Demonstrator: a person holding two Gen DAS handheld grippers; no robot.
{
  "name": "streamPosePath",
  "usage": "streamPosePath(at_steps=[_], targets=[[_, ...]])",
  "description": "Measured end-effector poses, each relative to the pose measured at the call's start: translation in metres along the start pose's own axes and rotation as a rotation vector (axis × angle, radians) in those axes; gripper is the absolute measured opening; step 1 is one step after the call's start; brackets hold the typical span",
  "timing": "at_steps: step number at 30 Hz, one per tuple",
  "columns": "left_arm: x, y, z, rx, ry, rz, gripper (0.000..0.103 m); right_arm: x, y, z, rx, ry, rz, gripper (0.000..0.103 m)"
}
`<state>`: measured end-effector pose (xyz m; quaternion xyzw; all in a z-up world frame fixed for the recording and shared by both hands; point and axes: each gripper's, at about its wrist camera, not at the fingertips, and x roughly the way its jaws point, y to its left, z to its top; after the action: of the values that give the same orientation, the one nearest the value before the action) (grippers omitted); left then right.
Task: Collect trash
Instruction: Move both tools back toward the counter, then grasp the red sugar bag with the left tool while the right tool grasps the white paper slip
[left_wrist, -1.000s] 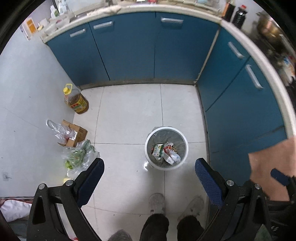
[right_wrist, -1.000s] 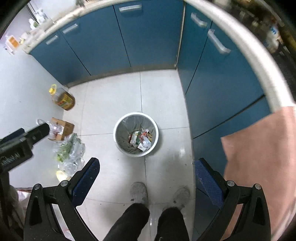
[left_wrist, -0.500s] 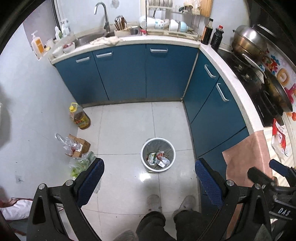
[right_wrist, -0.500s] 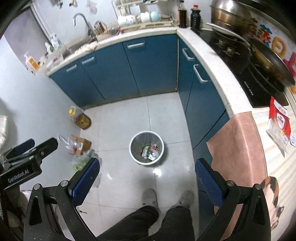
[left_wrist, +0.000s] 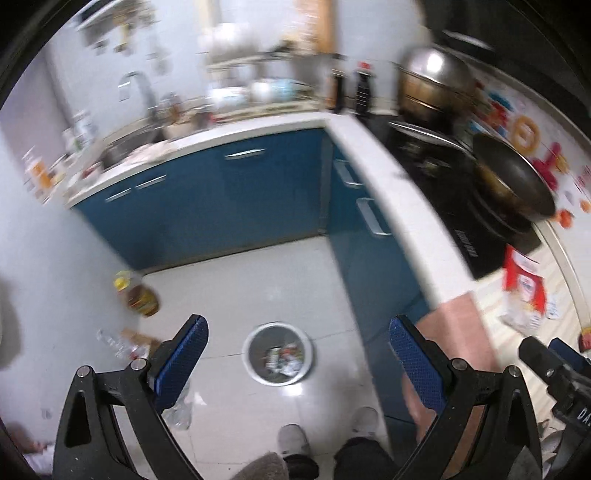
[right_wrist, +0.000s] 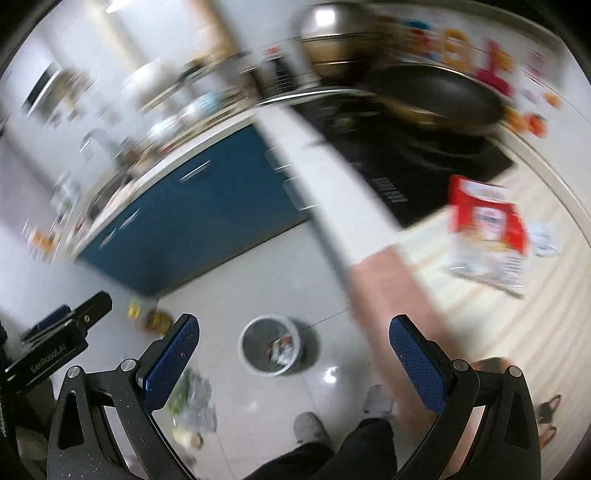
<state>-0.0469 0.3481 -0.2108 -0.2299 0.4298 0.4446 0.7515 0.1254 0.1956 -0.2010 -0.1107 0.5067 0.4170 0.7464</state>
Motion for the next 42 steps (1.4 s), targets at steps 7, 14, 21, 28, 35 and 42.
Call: streamPosePath(at_steps=[7, 14, 21, 28, 35, 42], targets=[[0.072, -0.189, 0.051, 0.223, 0.133, -0.168, 0.1, -0.004, -0.212, 0.049, 0.315, -0.009, -0.207, 0.103], [0.174, -0.334, 0.051, 0.373, 0.393, -0.305, 0.1, 0.029, -0.369, 0.037, 0.548, 0.07, -0.192, 0.061], [0.207, -0.408, 0.024, 0.518, 0.476, -0.275, 0.099, 0.067, -0.428, 0.038, 0.635, 0.081, -0.248, 0.069], [0.197, -0.436, 0.005, 0.591, 0.439, -0.211, 0.028, 0.114, -0.427, 0.071, 0.434, 0.104, -0.348, 0.078], [0.175, -0.423, 0.012, 0.563, 0.392, -0.188, 0.005, 0.139, -0.39, 0.078, 0.201, 0.096, -0.46, 0.0], [0.118, -0.398, 0.024, 0.529, 0.303, -0.205, 0.005, 0.119, -0.379, 0.058, 0.293, 0.036, -0.336, 0.001]])
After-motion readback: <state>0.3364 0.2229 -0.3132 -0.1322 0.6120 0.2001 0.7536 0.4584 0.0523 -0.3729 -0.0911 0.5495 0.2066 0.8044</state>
